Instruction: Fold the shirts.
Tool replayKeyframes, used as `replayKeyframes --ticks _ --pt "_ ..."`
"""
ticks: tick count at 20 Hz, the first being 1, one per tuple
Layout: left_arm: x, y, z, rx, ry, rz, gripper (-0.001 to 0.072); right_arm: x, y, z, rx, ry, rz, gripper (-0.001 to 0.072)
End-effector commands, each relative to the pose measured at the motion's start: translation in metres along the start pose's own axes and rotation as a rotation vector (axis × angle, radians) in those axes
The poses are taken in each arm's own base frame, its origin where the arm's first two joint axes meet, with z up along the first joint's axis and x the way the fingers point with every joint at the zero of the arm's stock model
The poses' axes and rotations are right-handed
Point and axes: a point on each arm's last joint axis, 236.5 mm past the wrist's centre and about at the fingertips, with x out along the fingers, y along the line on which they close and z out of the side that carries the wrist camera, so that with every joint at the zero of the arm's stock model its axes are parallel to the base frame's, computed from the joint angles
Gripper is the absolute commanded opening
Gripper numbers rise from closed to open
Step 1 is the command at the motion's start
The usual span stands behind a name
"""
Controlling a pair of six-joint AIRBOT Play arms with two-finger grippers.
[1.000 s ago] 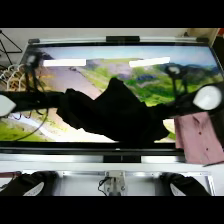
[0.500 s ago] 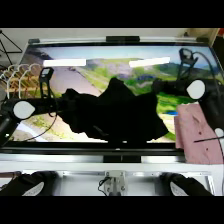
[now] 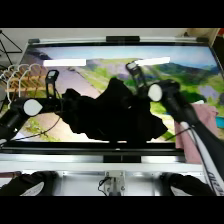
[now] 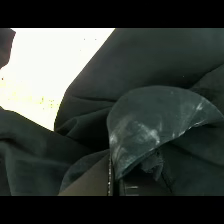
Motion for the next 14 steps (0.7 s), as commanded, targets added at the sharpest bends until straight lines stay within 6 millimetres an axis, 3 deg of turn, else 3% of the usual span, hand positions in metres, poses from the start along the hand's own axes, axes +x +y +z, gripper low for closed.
replayKeyframes --ticks 1,7,12,13,14 --pt "0.002 0.001 -0.004 0.003 0.019 0.003 0.0051 0.059 0.044 -0.03 -0.169 0.139 0.072 0.0565" --pt "0.002 0.002 -0.005 0.004 0.021 0.004 0.0051 0.091 0.053 -0.048 -0.233 0.202 0.112 0.0565" --pt "0.002 0.001 -0.005 0.003 0.021 0.004 0.0051 0.111 0.048 -0.026 -0.201 0.099 0.078 0.0563" --pt "0.002 0.001 -0.005 0.004 0.021 0.004 0.0051 0.114 0.046 -0.017 -0.173 0.062 0.065 0.0546" --pt "0.001 0.001 -0.005 0.004 0.021 0.004 0.0051 0.116 0.044 -0.008 -0.147 0.023 0.055 0.0474"
